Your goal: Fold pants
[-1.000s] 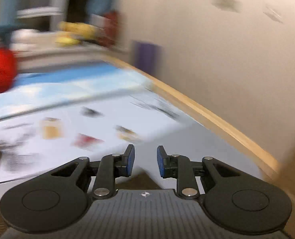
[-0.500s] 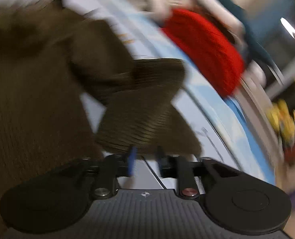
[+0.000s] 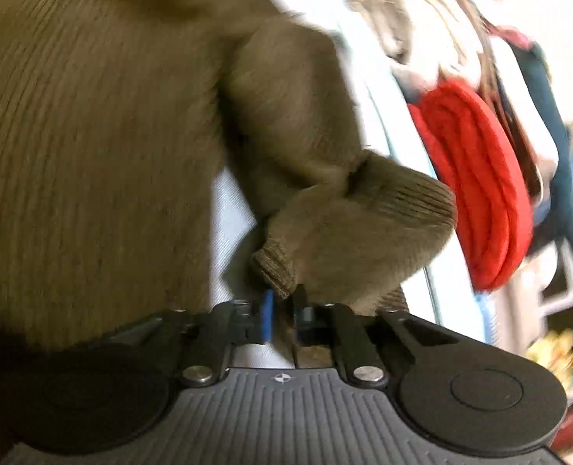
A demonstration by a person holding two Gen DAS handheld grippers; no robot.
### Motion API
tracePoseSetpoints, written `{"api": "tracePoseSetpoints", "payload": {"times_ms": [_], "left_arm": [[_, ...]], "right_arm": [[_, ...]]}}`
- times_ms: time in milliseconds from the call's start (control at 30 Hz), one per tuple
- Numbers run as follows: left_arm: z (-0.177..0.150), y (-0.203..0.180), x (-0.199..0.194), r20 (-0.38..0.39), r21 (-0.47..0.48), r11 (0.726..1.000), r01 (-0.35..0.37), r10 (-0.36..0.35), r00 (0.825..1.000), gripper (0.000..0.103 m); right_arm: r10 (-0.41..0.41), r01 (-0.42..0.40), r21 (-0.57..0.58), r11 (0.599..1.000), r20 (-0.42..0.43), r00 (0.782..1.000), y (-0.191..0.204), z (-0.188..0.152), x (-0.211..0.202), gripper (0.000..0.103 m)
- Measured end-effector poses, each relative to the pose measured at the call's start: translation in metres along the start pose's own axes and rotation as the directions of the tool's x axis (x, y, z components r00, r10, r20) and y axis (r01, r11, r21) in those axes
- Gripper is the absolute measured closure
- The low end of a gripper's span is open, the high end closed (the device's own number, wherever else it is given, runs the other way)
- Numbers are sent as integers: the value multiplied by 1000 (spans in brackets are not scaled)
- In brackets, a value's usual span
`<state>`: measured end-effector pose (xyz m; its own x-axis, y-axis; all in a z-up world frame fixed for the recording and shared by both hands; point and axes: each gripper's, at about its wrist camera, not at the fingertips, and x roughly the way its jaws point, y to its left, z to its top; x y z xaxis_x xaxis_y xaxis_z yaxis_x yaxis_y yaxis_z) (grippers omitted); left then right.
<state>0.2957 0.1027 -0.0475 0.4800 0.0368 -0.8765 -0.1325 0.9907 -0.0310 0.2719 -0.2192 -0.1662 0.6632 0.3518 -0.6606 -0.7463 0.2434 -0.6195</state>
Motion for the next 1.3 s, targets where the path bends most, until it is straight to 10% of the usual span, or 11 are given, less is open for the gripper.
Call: {"api": "tracePoseSetpoints", "payload": {"times_ms": [133, 233, 300, 433, 533, 700, 1000, 1067, 1133, 1233, 1300], "left_arm": [[4, -3, -4, 25, -19, 1000, 5, -4, 1000, 76], [8, -10, -9, 63, -29, 1000, 10, -8, 998, 76], [8, -19, -14, 96, -22, 999, 45, -43, 994, 76], [6, -46, -18, 119, 55, 989, 136, -142, 983, 76], [4, -67, -12, 97, 119, 975, 189, -201, 975, 76], [3, -101, 14, 9, 198, 953, 230, -236, 972, 71], [-19, -157, 65, -49, 444, 882, 158, -152, 987, 46], [-22, -156, 78, -69, 452, 879, 153, -136, 988, 48], [-23, -153, 90, -78, 478, 869, 124, -98, 992, 90], [-15, -141, 87, -78, 470, 875, 114, -87, 993, 96], [-4, -134, 63, -57, 456, 872, 179, -172, 983, 97]], "right_arm": [[-128, 30, 564, 825, 135, 982, -110, 0, -31, 97], [-296, -27, 848, 529, 215, 931, -183, -27, -69, 98], [-465, -121, 958, 261, 234, 854, -221, -67, -103, 98], [-623, -53, 930, -364, -201, 756, -240, -173, -149, 99], [-369, 222, 755, -617, -527, 766, -219, -229, -144, 98], [-7, 400, 591, -700, -566, 824, -176, -291, -120, 98], [-67, 325, 694, -642, -473, 878, -171, -324, -133, 99], [-115, 265, 721, -640, -431, 895, -174, -331, -137, 99], [-210, 177, 774, -608, -372, 904, -176, -331, -151, 99], [-402, 47, 830, -555, -318, 859, -193, -318, -182, 99], [-414, 100, 789, -606, -421, 807, -193, -315, -199, 99]]}}
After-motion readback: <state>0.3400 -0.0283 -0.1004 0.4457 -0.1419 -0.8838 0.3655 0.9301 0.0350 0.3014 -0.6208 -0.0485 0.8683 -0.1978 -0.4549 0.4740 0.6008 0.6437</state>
